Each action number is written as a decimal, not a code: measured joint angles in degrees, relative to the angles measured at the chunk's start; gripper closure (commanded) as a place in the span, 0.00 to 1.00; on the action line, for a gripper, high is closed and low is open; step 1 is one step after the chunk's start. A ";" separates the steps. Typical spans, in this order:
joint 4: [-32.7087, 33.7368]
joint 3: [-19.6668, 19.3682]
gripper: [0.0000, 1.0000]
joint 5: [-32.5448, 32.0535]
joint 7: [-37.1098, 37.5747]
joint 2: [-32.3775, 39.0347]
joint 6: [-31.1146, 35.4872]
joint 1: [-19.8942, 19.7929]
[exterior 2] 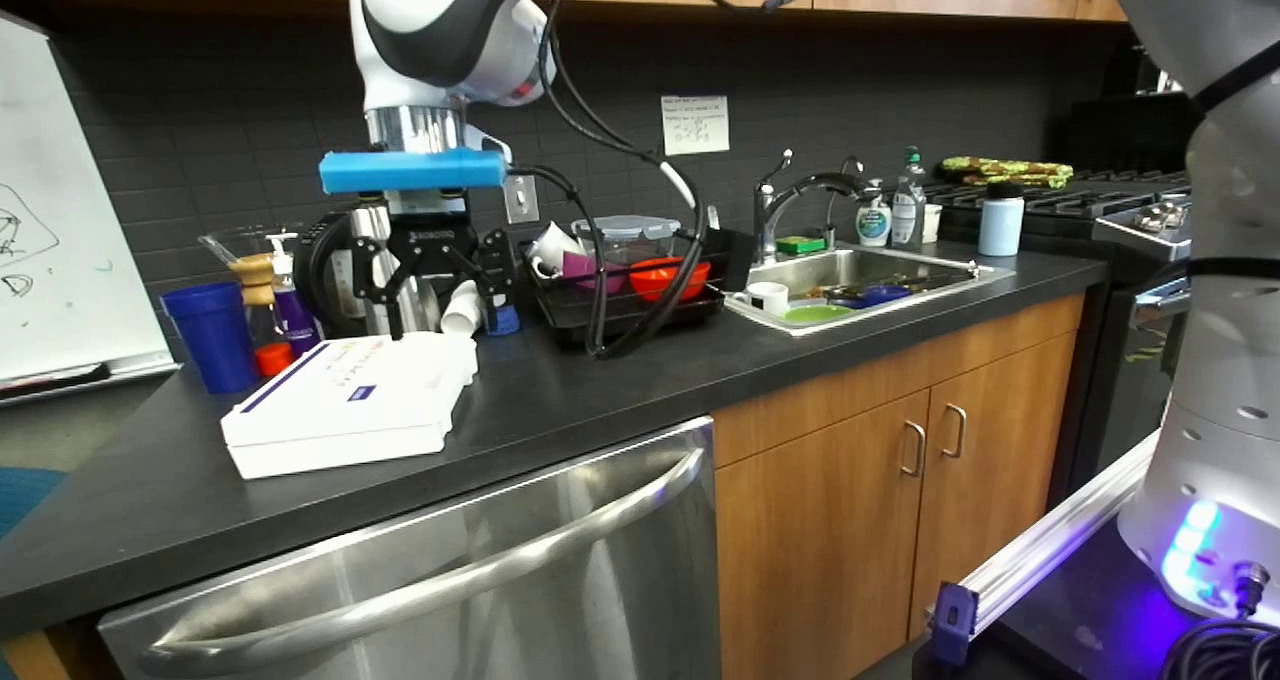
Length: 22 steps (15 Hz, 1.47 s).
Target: Lift the lid off the white boxed case and place it on the kitchen counter
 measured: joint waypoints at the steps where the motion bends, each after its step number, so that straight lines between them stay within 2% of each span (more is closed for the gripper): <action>1: 0.00 -0.03 0.00 0.15 -0.57 0.28 0.00 0.00; 7: 0.68 -1.57 0.00 0.15 -3.86 1.05 0.79 -0.04; 22: 3.23 -4.52 0.00 -0.71 -9.53 5.42 8.33 0.03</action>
